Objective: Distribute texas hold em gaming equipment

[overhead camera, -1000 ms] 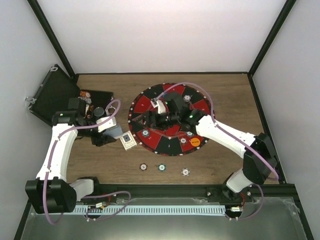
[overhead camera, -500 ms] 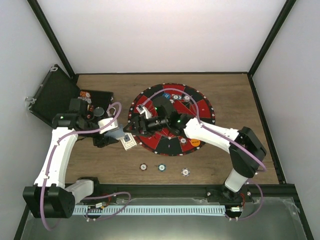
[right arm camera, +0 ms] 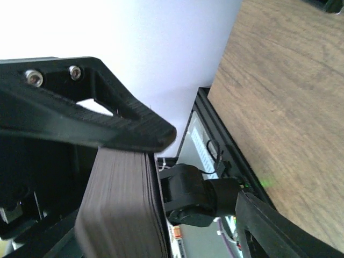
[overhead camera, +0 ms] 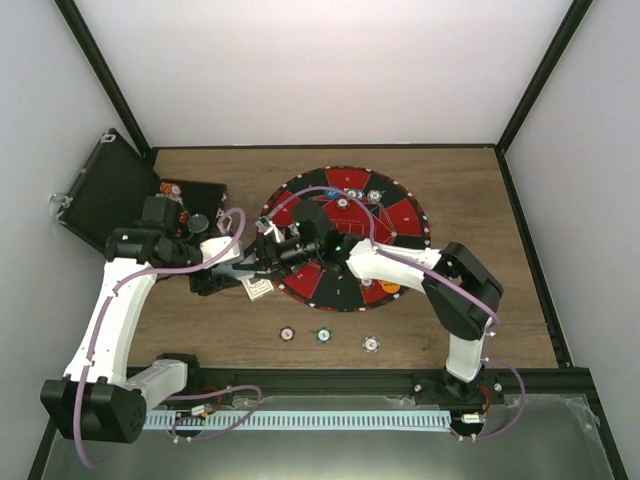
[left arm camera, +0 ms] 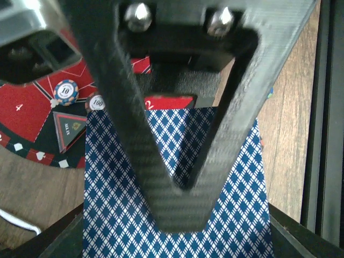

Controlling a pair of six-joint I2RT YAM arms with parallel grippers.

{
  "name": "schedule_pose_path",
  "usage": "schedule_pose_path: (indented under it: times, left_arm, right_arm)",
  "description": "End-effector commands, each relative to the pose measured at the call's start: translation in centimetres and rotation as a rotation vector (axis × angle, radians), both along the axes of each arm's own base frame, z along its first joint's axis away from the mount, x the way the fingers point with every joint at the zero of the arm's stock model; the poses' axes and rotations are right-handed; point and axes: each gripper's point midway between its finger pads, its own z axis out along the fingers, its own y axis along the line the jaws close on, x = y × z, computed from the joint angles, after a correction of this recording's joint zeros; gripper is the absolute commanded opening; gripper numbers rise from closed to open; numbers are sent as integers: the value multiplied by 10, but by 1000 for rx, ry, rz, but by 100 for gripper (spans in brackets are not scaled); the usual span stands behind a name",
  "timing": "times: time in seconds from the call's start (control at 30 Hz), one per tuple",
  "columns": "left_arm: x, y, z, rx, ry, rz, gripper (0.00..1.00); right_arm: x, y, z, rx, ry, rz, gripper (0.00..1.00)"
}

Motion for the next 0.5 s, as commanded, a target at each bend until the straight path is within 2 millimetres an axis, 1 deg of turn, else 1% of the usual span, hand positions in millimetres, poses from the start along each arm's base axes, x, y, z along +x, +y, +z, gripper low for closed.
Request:
schedule_pose_path:
  times: [0.0,0.2,0.3,0.33,0.37,0.4,0.47]
  left_arm:
    - [-4,-12,15,-48,-31,-35,10]
    - [-10,-14,7,-32,-15,-52,10]
    - [-11,-13,2,-22,-12,-53,11]
    - [-11,-13,0,-18,-10,-53,14]
    - [-11,-12,-1,-17,-10,-50,23]
    - [-10,-12,-3,-13,-10,-48,36]
    - [-8,-10,-9,0,-17,-35,79]
  right_arm:
    - [-10,17,33,130,-1,71,61]
    - [-13,16,30,149,16,75,43]
    - [-14,14,28,153,34,76,27]
    - [-14,14,27,150,38,74,22]
    - [-14,13,26,147,43,72,17]
    - [-14,13,25,143,46,72,13]
    - [-13,11,25,136,45,65,8]
